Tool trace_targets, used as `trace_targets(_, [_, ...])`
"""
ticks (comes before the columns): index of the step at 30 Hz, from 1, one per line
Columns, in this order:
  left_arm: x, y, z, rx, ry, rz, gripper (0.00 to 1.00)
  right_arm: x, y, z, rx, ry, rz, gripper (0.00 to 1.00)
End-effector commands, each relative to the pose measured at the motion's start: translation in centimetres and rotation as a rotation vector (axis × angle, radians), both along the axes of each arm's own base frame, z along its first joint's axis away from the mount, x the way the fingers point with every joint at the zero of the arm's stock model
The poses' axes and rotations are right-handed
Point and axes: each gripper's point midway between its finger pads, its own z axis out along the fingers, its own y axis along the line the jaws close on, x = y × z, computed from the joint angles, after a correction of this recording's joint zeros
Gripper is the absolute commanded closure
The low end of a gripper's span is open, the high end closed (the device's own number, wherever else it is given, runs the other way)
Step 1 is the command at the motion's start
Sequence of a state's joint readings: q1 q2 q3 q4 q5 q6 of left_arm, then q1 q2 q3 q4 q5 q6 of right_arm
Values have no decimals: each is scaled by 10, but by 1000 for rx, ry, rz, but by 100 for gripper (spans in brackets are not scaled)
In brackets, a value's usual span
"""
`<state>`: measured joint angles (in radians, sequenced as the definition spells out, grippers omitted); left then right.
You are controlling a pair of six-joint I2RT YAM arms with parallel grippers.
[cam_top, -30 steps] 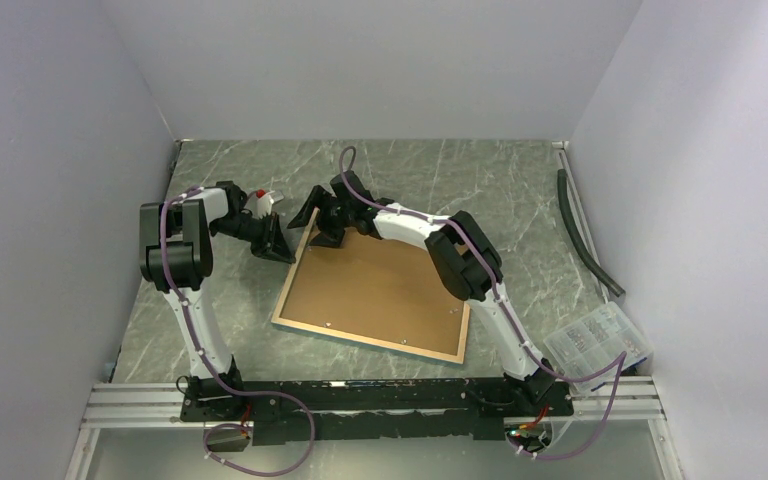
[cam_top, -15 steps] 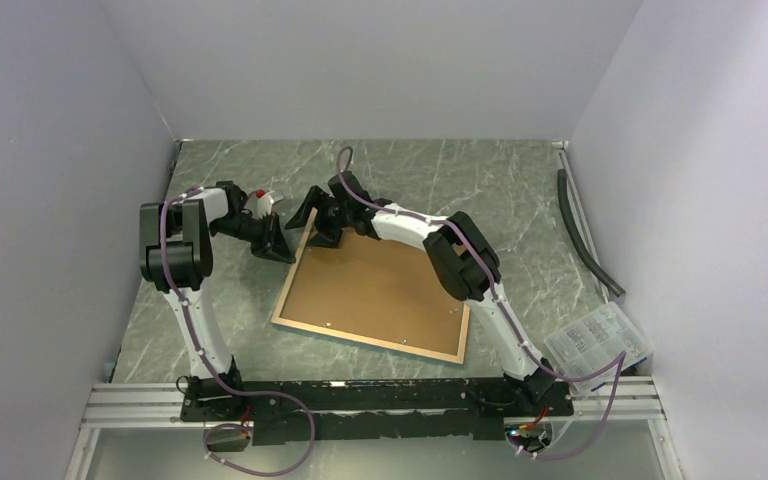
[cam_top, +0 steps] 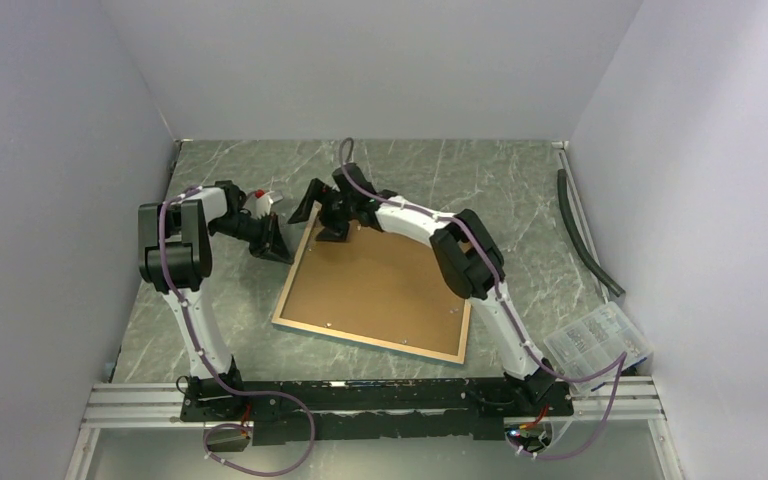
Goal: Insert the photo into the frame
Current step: Install the photo frame at the center of the board.
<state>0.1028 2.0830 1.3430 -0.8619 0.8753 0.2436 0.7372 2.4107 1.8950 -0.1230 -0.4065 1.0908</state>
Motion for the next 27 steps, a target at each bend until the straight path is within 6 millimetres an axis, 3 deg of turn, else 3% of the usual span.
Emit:
trace_targets(1, [5,19,23,51,-60,5,87,36,-67,67,-1,-132,-90,0])
trace_targets(6, [5,34,37,78,-95,6,80,33,-179,66,-130,-134,-266,0])
trace_targets(11, [-4,37,29,127,-113,-26,77,-7,-290,48,-306,-88,-441,0])
trace_targets(12, [-5,36,26,140,-114,-35,78,-16,-309,53,-340,-99,-478,0])
trace_targets(14, [-8,37,19,171,-116,-52,79,-34,-339,45,-402,-74,-532,0])
trace_targets(19, [-18,34,3,251,-137,-117,82,-74,-386,12,-464,33,-610,0])
trace_targets(23, [-28,26,-1,295,-157,-178,84,-84,-394,0,-470,50,-632,0])
trace_targets(27, [-36,17,-3,320,-170,-231,85,-81,-391,-9,-468,67,-616,0])
